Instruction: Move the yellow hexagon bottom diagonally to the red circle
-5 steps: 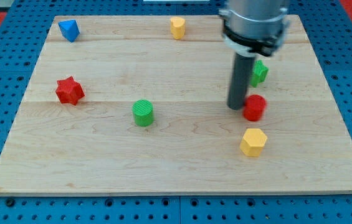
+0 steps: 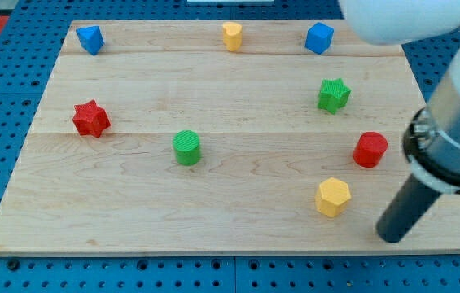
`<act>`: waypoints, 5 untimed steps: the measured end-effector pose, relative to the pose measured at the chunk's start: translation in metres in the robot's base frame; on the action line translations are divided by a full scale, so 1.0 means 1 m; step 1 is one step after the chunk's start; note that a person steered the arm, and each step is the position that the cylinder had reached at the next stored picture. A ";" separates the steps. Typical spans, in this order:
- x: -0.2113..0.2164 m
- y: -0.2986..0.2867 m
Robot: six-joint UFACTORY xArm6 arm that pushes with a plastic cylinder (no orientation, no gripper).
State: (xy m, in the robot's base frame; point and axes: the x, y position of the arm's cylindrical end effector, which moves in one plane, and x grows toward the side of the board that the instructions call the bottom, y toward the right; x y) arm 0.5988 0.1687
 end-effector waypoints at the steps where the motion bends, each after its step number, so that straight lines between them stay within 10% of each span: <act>1: -0.031 -0.035; 5: -0.064 -0.061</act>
